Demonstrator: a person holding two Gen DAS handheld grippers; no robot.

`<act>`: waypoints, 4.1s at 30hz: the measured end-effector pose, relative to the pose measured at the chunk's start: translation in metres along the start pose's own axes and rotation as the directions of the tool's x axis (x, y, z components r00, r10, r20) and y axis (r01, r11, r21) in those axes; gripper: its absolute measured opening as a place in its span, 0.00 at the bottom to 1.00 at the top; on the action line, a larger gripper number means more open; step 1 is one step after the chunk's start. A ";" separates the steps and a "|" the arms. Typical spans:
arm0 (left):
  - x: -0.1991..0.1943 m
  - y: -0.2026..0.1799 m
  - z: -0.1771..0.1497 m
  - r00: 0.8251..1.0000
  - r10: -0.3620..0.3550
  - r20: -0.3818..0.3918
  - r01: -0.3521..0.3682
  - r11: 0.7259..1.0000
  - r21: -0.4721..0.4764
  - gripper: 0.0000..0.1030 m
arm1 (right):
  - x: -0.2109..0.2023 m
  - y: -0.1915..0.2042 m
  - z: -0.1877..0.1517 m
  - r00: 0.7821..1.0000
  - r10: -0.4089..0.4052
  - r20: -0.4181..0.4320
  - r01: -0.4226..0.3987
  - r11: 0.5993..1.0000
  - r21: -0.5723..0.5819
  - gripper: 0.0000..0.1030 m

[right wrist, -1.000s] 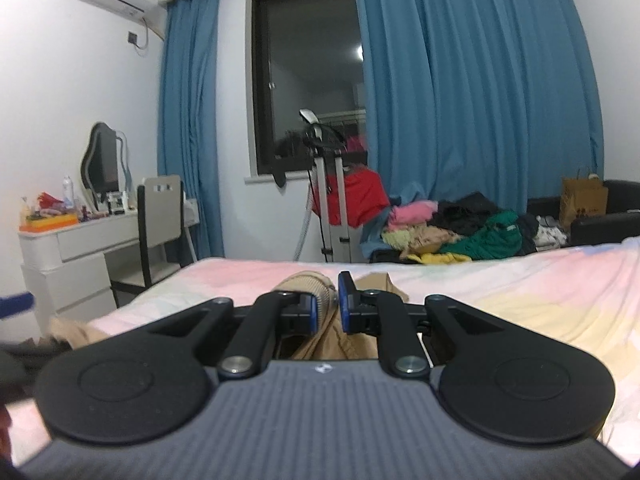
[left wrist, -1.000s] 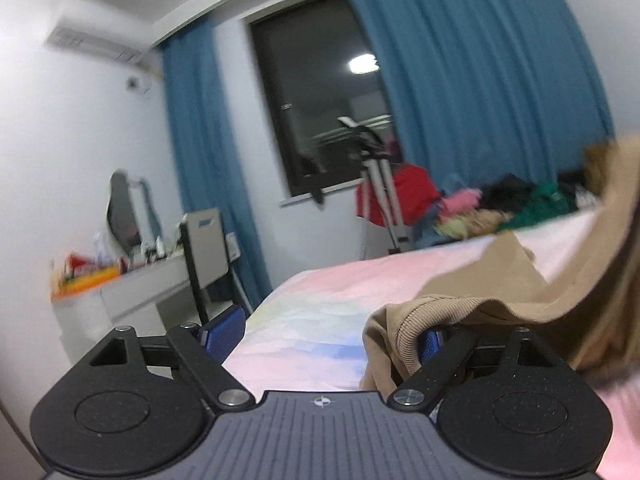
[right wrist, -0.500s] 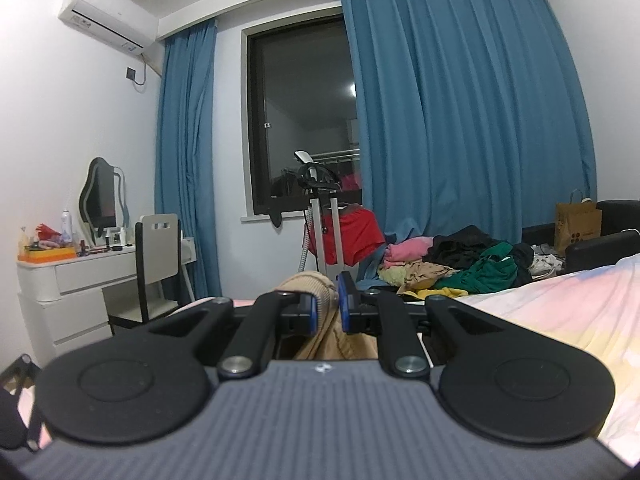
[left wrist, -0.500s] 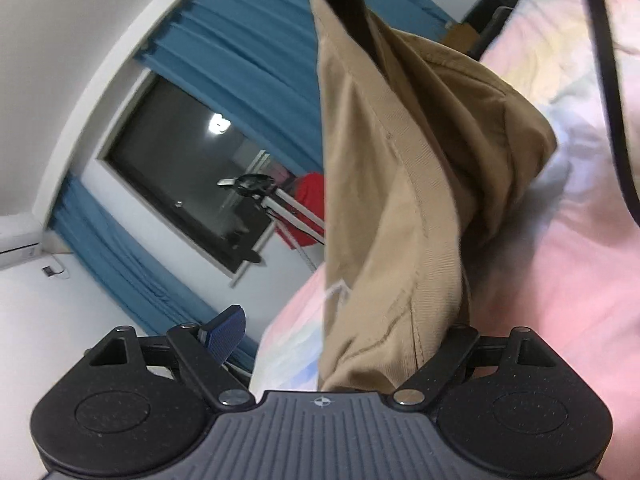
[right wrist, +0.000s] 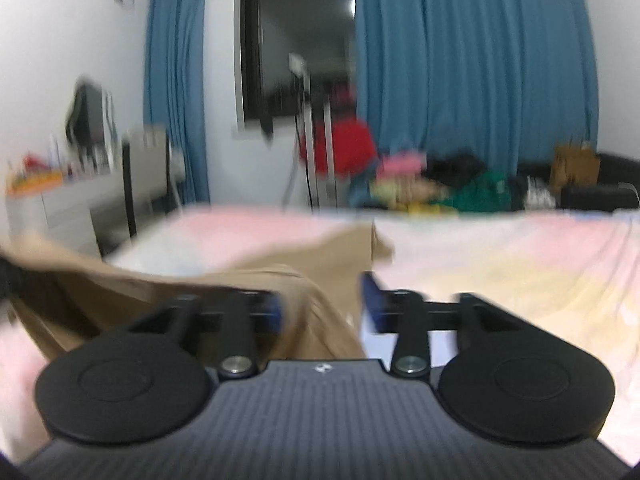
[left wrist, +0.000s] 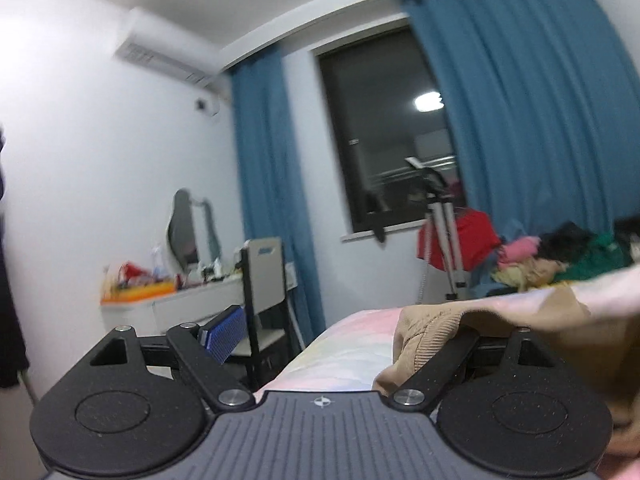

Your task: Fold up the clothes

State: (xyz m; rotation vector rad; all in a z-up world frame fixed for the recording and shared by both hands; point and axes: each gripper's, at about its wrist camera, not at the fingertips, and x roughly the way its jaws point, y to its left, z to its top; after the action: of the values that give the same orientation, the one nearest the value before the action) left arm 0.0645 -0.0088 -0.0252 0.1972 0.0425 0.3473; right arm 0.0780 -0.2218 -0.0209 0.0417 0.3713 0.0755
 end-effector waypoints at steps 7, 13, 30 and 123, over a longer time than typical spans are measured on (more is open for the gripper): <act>0.017 0.041 0.019 0.998 -0.005 -0.067 -0.001 0.996 -0.092 0.85 | 0.016 0.020 -0.032 0.954 0.002 -0.299 -0.040 0.992 -0.123 0.66; 0.003 0.047 0.019 0.999 -0.017 -0.037 0.015 0.998 -0.066 0.86 | -0.002 0.010 -0.027 0.975 -0.090 -0.203 0.088 0.996 -0.019 0.68; -0.012 0.053 0.165 0.980 -0.048 0.192 0.079 0.984 -0.161 0.92 | -0.103 -0.036 0.151 0.933 -0.175 0.314 0.091 0.961 0.263 0.80; 0.086 0.041 0.015 0.825 -0.448 -0.343 0.377 0.890 -0.256 0.99 | 0.018 -0.066 0.039 0.998 0.062 0.010 -0.063 0.955 0.291 0.81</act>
State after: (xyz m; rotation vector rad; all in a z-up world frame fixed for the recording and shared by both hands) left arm 0.1325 0.0554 -0.0034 -0.0666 0.4493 -0.0544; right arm 0.1132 -0.2871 0.0048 0.3453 0.3777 0.0828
